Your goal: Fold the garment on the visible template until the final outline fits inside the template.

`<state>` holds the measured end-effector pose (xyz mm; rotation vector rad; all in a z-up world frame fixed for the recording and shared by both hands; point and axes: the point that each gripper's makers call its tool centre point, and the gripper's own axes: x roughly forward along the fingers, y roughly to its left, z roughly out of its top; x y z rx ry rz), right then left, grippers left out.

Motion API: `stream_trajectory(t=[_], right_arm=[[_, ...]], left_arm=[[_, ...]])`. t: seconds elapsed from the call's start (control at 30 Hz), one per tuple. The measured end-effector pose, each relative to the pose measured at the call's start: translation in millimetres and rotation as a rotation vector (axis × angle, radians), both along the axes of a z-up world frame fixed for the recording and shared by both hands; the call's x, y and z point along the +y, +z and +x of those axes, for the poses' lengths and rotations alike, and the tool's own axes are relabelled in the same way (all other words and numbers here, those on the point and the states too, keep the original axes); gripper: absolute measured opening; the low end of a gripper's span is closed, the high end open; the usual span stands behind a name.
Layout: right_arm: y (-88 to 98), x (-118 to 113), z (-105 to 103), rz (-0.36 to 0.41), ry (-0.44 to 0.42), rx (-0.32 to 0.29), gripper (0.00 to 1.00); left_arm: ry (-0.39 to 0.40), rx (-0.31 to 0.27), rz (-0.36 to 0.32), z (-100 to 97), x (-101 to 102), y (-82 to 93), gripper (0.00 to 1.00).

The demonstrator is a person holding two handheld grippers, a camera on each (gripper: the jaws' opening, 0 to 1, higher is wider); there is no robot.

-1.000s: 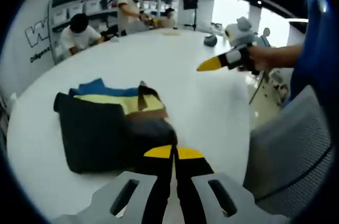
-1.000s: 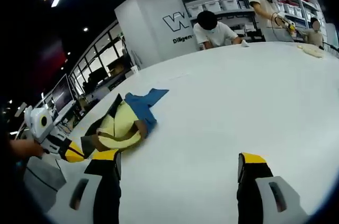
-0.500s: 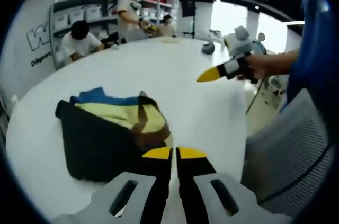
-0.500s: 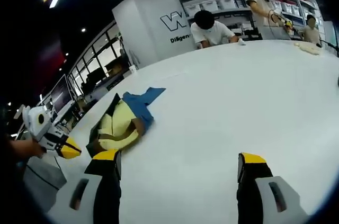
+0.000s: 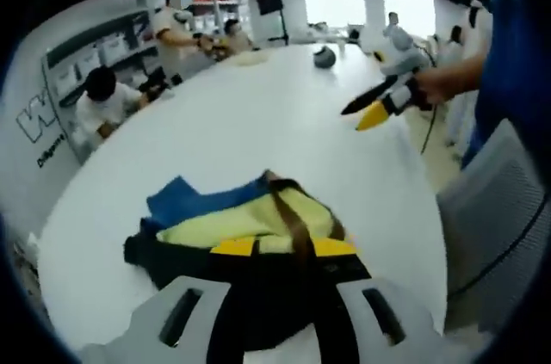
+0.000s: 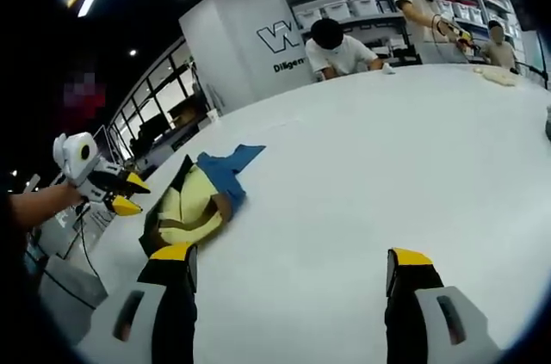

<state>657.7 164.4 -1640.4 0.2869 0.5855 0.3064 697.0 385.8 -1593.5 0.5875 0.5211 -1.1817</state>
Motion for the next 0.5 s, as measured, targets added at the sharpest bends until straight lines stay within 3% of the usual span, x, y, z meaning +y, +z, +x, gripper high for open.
stream_trajectory(t=[0.03, 0.17, 0.27, 0.37, 0.5], right_arm=[[-0.6, -2, 0, 0.002, -0.004, -0.001, 0.91], [-1.3, -5, -1, 0.001, -0.010, 0.003, 0.91], [-2.0, -9, 0, 0.005, -0.019, 0.007, 0.91], [-2.7, -9, -1, 0.005, -0.023, 0.009, 0.91], [-4.0, -13, -1, 0.006, -0.037, 0.014, 0.91]], left_arm=[[-0.052, 0.022, 0.018, 4.1, -3, 0.4, 0.27], [-0.096, 0.053, 0.025, 17.6, -7, 2.9, 0.32], [-0.146, 0.110, 0.091, 28.1, -1, -7.6, 0.39], [-0.200, 0.118, 0.142, 38.6, 5, -19.4, 0.38], [-0.269, 0.191, 0.201, 40.1, 6, -31.8, 0.37]])
